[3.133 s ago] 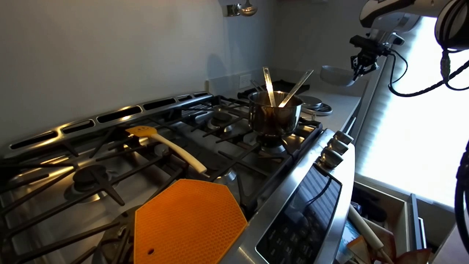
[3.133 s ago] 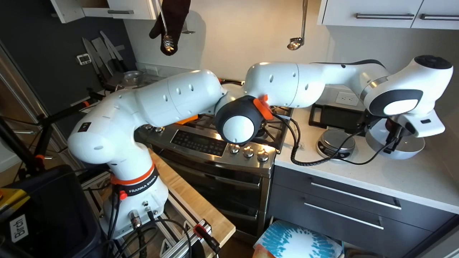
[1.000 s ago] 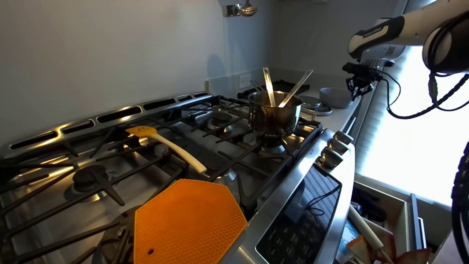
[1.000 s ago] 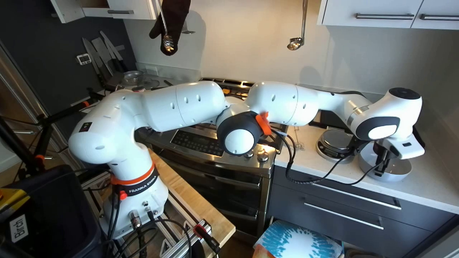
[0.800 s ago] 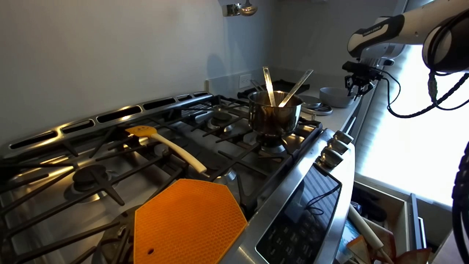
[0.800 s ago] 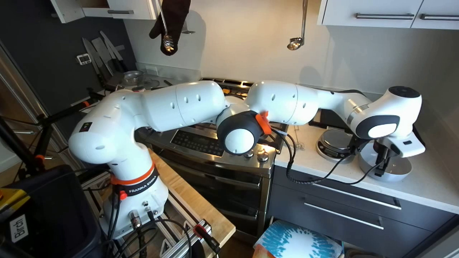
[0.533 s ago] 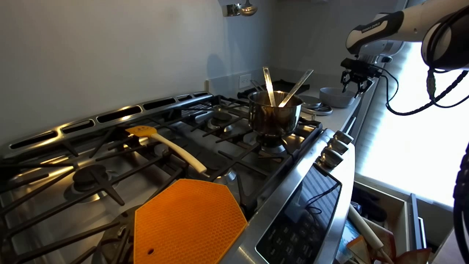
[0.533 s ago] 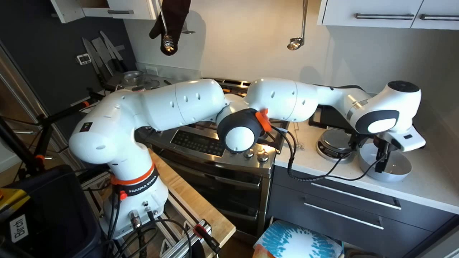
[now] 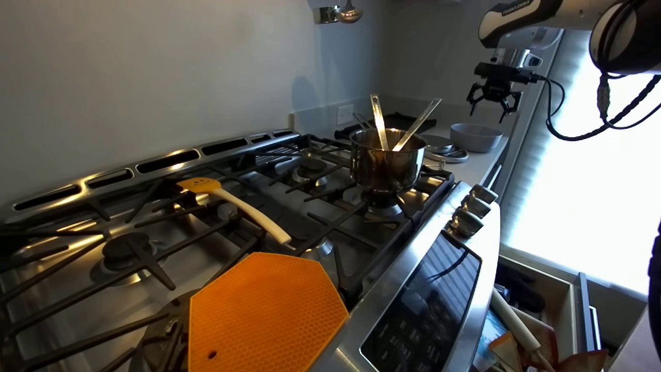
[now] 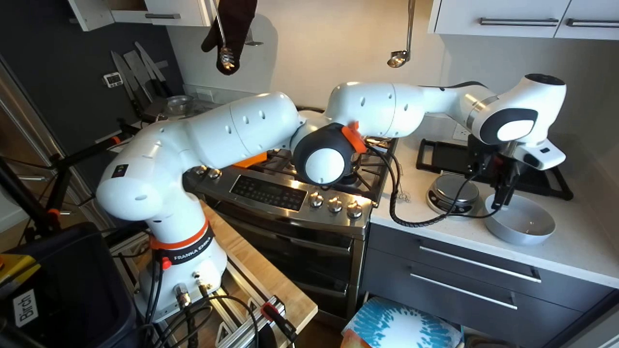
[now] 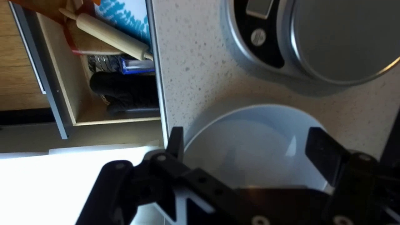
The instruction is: Pick up the gray bowl from the scale and put it on the kitchen counter
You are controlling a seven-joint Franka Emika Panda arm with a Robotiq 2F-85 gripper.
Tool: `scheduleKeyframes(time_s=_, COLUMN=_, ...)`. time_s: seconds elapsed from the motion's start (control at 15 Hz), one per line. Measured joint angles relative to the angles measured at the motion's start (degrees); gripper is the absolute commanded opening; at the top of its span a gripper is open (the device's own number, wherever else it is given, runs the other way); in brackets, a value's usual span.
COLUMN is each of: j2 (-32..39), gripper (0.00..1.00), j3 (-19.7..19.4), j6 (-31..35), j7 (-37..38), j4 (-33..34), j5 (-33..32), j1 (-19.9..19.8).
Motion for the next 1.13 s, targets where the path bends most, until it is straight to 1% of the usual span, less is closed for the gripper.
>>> scheduleKeyframes(time_s=0.13, j2=-0.99, gripper=1.00, j3=-0.16, j6=-6.25, j7=-0.62, j4=-0.05, j5=-0.40, j1=1.87)
scheduleKeyframes(time_s=0.27, j2=-1.49, gripper=1.00, j3=-0.85, j6=-11.97, j7=1.39, j4=-0.07, j5=-0.98, j1=4.20)
scheduleKeyframes(time_s=0.47, j2=-1.53, gripper=1.00, j3=-1.72, j6=-16.51, j7=5.50, j4=-0.14, j5=-1.69, j1=7.62)
scheduleKeyframes(time_s=0.6, j2=-1.50, gripper=1.00, j3=-1.77, j6=-17.77, j7=5.27, j4=-0.15, j5=-1.86, j1=9.53)
scheduleKeyframes(time_s=0.93, j2=-1.99, gripper=1.00, j3=-1.73, j6=-17.80, j7=4.79, j4=0.05, j5=-2.01, j1=14.08)
scheduleKeyframes(time_s=1.13, j2=-2.90, gripper=1.00, j3=-1.52, j6=-17.64, j7=3.33, j4=0.09, j5=-2.01, j1=15.98)
